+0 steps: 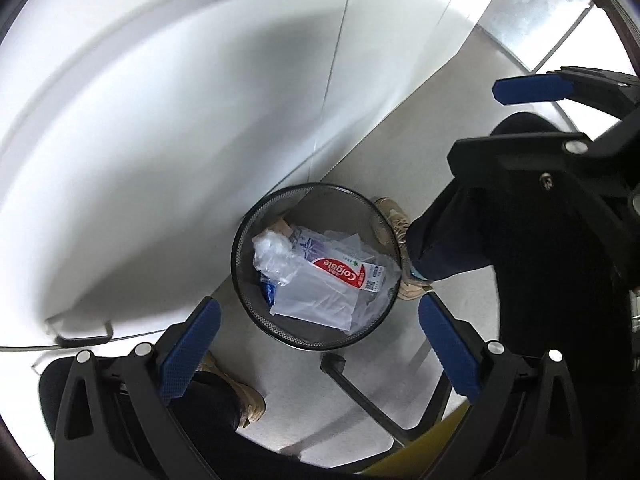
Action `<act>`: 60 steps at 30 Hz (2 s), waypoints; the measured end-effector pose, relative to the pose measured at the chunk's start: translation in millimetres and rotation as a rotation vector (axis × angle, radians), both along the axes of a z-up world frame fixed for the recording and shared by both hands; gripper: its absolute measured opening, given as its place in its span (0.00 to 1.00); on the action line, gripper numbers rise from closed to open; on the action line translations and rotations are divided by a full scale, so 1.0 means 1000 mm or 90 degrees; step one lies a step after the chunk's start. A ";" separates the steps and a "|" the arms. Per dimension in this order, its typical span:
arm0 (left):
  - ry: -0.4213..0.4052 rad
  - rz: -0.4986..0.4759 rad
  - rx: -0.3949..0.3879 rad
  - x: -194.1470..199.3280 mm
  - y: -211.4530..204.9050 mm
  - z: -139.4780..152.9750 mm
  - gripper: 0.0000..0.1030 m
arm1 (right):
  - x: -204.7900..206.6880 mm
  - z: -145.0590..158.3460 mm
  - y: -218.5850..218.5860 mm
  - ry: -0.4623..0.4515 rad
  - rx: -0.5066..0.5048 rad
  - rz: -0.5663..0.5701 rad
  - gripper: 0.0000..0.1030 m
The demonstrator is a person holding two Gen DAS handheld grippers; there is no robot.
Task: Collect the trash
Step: 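Raise both open tools back up toward the items on the counter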
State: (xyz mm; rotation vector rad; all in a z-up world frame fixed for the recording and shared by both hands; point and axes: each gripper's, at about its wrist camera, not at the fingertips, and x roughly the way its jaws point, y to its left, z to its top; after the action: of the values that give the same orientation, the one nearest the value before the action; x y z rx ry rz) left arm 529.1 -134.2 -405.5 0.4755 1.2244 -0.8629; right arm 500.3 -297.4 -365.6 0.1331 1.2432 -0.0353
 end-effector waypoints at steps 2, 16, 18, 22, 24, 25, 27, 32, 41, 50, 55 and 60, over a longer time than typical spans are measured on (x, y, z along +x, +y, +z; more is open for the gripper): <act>-0.029 -0.006 -0.009 -0.005 0.004 0.016 0.96 | -0.005 0.020 0.004 -0.020 -0.015 0.007 0.97; -0.226 -0.006 -0.127 -0.053 0.058 0.166 0.96 | -0.048 0.164 0.042 -0.201 -0.107 0.048 0.97; -0.241 -0.005 -0.157 -0.061 0.069 0.191 0.96 | -0.056 0.182 0.047 -0.228 -0.124 0.049 0.97; -0.294 0.010 -0.224 -0.077 0.099 0.247 0.96 | -0.068 0.219 0.049 -0.276 -0.134 0.039 0.97; -0.339 0.024 -0.237 -0.082 0.110 0.272 0.96 | -0.072 0.237 0.049 -0.296 -0.149 0.037 0.97; -0.356 0.028 -0.246 -0.084 0.115 0.283 0.96 | -0.074 0.247 0.049 -0.309 -0.155 0.037 0.97; -0.395 0.042 -0.255 -0.086 0.127 0.308 0.96 | -0.077 0.266 0.049 -0.330 -0.162 0.036 0.97; -0.482 0.085 -0.265 -0.076 0.150 0.356 0.96 | -0.075 0.309 0.051 -0.388 -0.179 0.036 0.97; -0.548 0.175 -0.245 -0.027 0.188 0.398 0.96 | -0.040 0.346 0.056 -0.431 -0.193 0.060 0.97; -0.503 0.222 -0.296 0.077 0.209 0.407 0.96 | 0.043 0.343 0.063 -0.434 -0.151 0.098 0.97; -0.454 0.241 -0.334 0.165 0.201 0.412 0.96 | 0.097 0.339 0.059 -0.444 -0.104 0.129 0.97; -0.398 0.258 -0.319 0.262 0.172 0.406 0.96 | 0.148 0.335 0.048 -0.425 -0.075 0.134 0.97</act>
State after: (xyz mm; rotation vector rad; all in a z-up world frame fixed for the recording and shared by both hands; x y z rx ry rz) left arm 791.5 38.3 0.0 0.0638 0.4732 -0.5738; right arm 648.5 -249.2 -30.8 -0.0866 0.5812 0.1112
